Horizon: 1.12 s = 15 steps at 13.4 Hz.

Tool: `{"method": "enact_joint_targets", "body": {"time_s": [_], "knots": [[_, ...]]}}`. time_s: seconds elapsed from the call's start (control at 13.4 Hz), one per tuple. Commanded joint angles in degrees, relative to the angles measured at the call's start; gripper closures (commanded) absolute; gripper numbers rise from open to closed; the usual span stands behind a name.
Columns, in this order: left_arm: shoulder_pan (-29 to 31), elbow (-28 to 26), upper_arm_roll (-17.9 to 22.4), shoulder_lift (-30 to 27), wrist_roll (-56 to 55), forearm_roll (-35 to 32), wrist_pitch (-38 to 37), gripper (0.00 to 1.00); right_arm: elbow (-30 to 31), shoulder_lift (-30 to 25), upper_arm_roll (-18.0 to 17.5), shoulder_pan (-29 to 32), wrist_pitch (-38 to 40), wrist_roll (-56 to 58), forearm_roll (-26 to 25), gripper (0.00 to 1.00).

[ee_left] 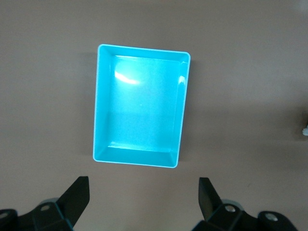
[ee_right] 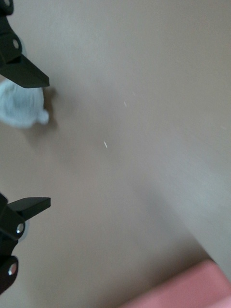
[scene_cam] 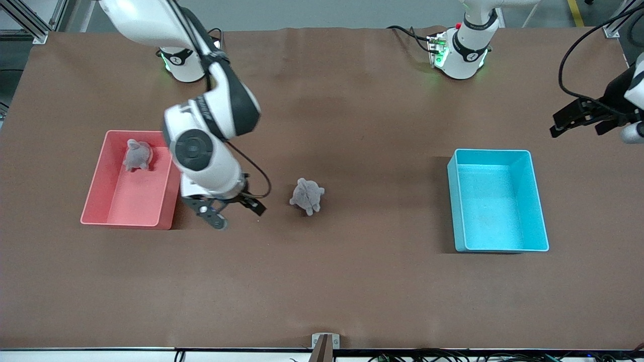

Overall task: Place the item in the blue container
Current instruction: 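Grasp the middle toy with the left gripper while the right gripper reaches the second toy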

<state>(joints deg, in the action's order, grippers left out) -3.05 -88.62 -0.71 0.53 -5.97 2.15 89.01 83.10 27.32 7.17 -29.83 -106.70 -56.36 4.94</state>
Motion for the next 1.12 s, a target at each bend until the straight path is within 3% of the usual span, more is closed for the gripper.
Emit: {"method": "enact_joint_targets", "body": {"time_s": [0.0,0.22,0.37,0.67,1.05], "knots": [[-1.5,1.3,-3.1,2.8,-2.5,2.9,-0.7,0.0,4.8,-7.0,-1.1,6.0,5.6,13.2,-0.9,0.0],[-6.4,1.6,-7.1,8.5,-14.8,4.4,1.6,0.0,15.4,-15.3,-1.0,14.3,5.5,29.7,-1.7,0.0],[-11.5,1.6,-7.4,12.1,-21.2,4.3,6.8,0.0,21.1,-18.3,-1.0,18.8,5.5,33.1,-6.1,0.0],[-21.1,3.5,-7.3,20.9,-35.4,3.1,15.6,0.0,30.4,-20.8,-1.0,23.8,2.0,33.7,-8.6,0.0],[-30.2,10.3,-6.8,32.7,-54.6,-0.4,26.5,0.0,43.9,-22.0,-1.2,31.0,-11.4,40.8,-8.5,0.0]]}}
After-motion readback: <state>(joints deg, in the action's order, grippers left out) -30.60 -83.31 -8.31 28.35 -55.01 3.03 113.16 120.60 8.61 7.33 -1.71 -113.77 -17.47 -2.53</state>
